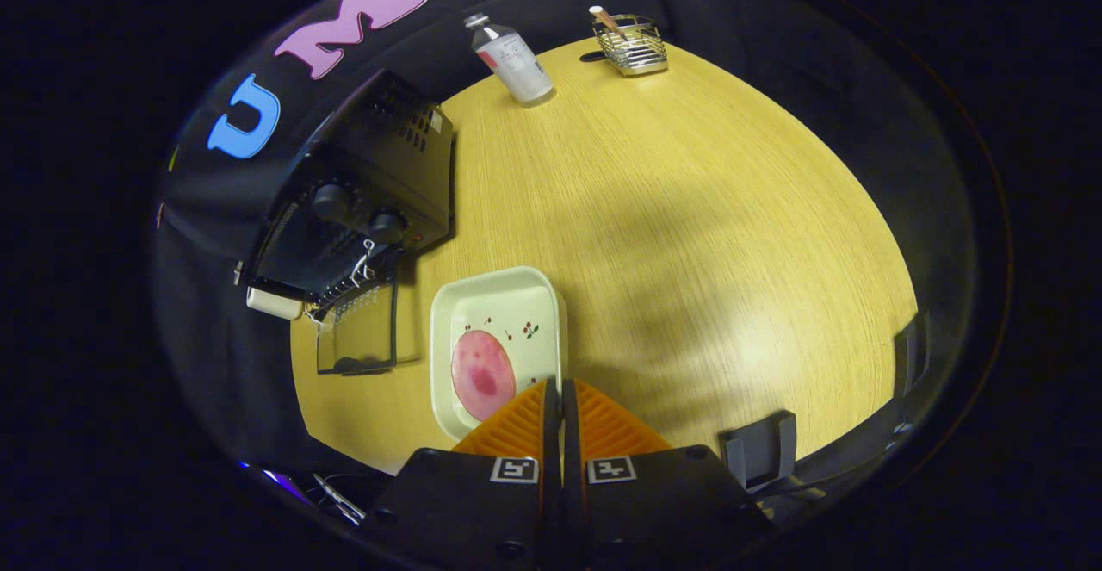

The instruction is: Open the toaster oven, put the food inside, and close the toaster oven door.

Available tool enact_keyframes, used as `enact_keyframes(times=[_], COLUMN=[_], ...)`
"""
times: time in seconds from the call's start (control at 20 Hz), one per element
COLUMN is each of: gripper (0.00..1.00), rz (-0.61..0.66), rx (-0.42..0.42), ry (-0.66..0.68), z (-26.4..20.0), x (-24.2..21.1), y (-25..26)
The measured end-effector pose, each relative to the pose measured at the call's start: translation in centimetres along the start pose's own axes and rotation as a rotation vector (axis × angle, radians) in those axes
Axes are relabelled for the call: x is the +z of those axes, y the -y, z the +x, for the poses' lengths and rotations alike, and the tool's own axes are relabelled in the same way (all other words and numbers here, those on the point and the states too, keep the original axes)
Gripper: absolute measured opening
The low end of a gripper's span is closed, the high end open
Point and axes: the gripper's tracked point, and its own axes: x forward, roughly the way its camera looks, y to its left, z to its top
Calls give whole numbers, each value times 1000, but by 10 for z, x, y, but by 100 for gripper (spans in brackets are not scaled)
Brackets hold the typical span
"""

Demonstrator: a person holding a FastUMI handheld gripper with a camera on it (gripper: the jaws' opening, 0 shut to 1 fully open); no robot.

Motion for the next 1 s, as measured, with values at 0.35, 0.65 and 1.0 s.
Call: enact_keyframes(times=[0.35, 0.65, 1.0], gripper=[6, 6, 6], rz=[163, 262, 293], rx=[64, 145, 182], ry=[125, 175, 234], z=[-51, -43, 11], x=[-7, -18, -12], y=[-54, -127, -216])
